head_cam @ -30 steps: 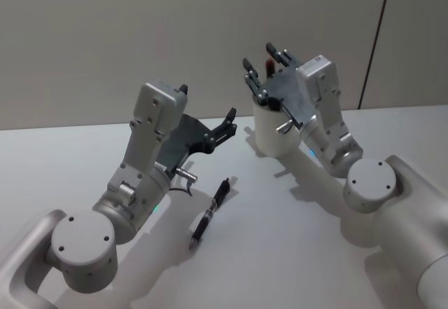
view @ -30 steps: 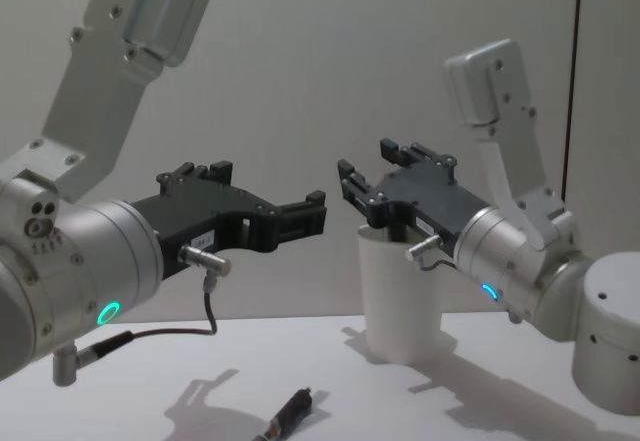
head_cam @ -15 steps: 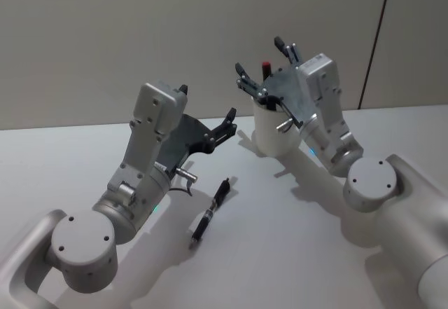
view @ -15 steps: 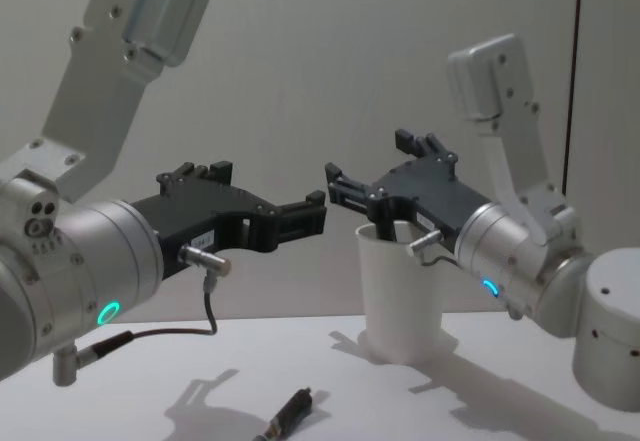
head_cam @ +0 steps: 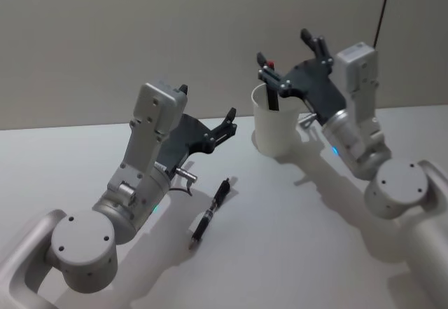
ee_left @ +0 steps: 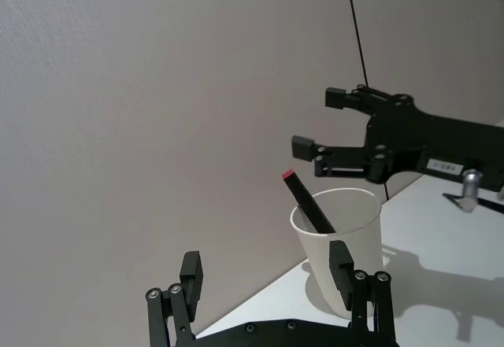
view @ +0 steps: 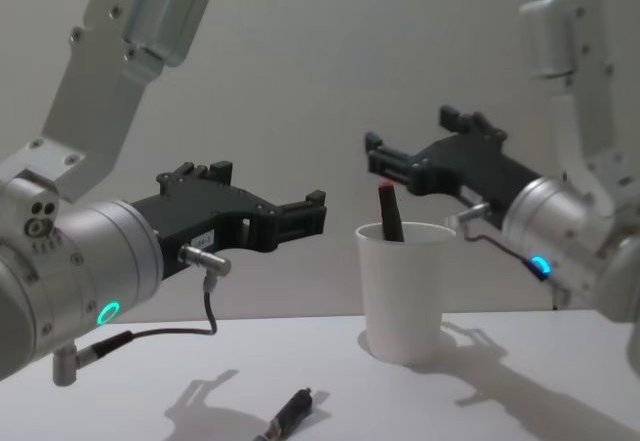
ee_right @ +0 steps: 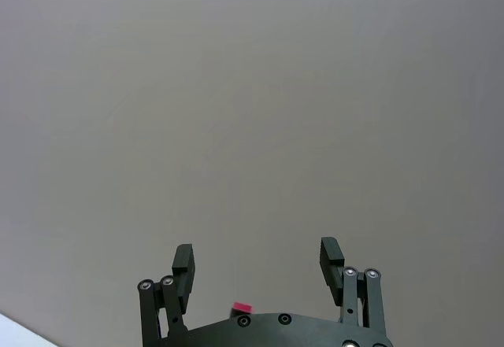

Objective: Place the pen into the pen holder.

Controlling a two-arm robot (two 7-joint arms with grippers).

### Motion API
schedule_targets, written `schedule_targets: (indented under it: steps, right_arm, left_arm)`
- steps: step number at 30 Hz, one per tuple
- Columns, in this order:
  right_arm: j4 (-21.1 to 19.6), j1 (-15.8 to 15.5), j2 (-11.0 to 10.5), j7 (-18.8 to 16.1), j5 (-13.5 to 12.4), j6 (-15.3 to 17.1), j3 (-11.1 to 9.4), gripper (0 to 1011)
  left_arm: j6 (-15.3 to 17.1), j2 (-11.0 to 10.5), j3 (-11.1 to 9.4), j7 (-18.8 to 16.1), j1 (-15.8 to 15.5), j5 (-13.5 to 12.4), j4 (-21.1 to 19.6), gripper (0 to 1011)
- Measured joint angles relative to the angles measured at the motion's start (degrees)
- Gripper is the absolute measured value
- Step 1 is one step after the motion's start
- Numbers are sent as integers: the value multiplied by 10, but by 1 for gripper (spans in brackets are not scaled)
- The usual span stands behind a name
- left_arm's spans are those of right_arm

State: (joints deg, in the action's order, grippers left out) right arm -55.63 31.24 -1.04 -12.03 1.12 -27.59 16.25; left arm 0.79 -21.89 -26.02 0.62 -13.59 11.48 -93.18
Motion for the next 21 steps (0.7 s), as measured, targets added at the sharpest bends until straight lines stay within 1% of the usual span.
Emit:
schedule_targets:
  steps: [1,2,3,9,16,21]
  right_arm:
    - [-9,-5,-3,0,-3,5,-1,1001]
    - [-29,-16,-7,0,-9,18,-3,1002]
    - [-41,-23,-10,0,-11,23,-4,1002]
    - [-103,-60,-26,6,-29,61,-11,1001]
    - [-109,-65,-29,7,-31,64,-10,1001]
    - [-133,-83,-40,13,-42,80,-12,1001]
  left_arm:
    - [0,0,0,0,0,0,0,1001]
    - [0,0,0,0,0,0,0,1001]
    - [0,0,0,0,0,0,0,1001]
    - [0,0,0,0,0,0,0,1001]
    - [0,0,0,0,0,0,0,1001]
    - [0,0,0,0,0,0,0,1001]
